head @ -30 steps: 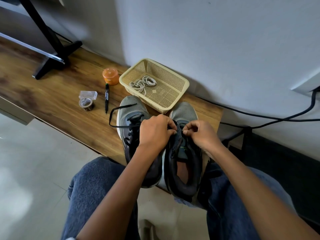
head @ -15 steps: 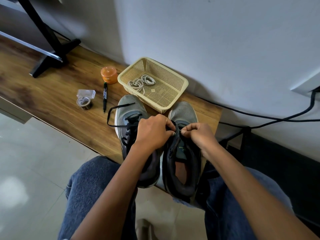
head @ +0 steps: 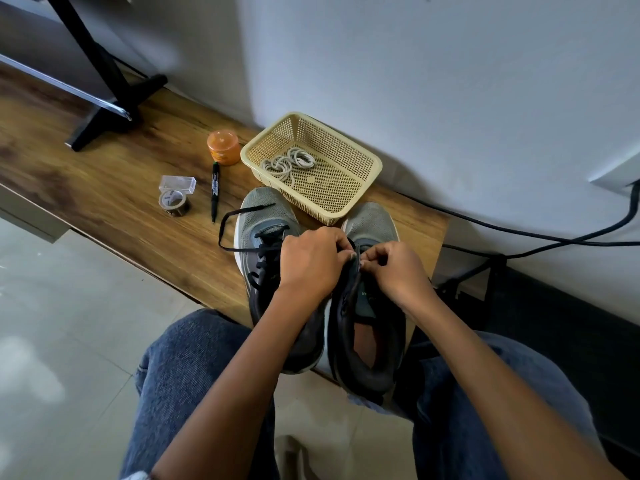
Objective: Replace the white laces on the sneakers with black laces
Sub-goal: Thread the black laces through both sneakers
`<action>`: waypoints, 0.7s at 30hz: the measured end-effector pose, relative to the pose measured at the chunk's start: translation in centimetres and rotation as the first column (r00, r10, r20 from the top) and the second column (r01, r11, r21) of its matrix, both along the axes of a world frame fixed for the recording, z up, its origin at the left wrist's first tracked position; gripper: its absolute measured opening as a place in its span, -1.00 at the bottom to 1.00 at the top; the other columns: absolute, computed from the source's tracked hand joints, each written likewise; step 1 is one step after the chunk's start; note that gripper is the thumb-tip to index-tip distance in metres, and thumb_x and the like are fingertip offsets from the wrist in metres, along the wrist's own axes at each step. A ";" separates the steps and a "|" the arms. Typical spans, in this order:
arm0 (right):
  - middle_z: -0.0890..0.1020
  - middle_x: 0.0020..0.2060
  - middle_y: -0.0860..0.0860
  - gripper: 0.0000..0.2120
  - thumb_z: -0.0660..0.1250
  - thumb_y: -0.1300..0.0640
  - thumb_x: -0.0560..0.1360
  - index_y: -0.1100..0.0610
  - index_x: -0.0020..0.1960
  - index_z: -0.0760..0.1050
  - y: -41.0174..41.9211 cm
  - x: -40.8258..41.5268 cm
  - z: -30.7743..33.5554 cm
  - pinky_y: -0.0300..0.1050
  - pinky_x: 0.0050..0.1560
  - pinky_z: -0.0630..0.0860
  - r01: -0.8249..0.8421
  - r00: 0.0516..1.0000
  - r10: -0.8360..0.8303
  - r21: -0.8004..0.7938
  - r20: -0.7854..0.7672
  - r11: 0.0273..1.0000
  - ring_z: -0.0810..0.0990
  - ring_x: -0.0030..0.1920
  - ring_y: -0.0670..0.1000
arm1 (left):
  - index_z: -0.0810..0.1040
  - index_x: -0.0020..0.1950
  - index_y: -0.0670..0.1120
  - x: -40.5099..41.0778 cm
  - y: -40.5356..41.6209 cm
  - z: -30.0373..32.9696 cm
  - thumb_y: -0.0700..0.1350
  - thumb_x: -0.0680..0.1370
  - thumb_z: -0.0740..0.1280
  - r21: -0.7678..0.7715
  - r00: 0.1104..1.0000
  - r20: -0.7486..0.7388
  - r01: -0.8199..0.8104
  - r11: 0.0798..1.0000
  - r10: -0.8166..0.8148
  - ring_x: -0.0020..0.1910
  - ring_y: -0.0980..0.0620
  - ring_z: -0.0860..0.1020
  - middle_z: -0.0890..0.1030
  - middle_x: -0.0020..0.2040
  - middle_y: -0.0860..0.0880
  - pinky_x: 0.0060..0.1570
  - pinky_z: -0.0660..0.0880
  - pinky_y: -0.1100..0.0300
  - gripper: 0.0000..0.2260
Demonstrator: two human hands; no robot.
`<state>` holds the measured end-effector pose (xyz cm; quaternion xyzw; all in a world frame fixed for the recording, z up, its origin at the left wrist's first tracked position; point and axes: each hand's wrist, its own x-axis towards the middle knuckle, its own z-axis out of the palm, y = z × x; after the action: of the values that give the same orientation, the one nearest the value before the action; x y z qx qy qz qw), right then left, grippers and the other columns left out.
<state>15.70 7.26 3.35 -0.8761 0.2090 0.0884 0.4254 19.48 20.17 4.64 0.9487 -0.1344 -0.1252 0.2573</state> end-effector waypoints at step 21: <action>0.47 0.04 0.04 -0.71 0.55 0.01 0.33 -0.04 -0.16 0.42 -1.4 0.0 0.4 0.02 -0.03 0.52 -0.166 0.984 0.141 -0.290 -0.105 0.943 0.49 0.04 0.08 | 0.43 0.01 -0.10 1.7 2.4 2.4 -0.21 0.59 0.21 -0.738 0.697 0.128 -0.408 0.538 0.705 -0.14 0.32 0.45 0.49 -0.03 0.06 -0.04 0.41 0.42 -0.96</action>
<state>15.75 5.83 3.75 -0.9393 0.1683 0.1249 0.2715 21.16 22.56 7.02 0.7872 0.0977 0.2247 0.5660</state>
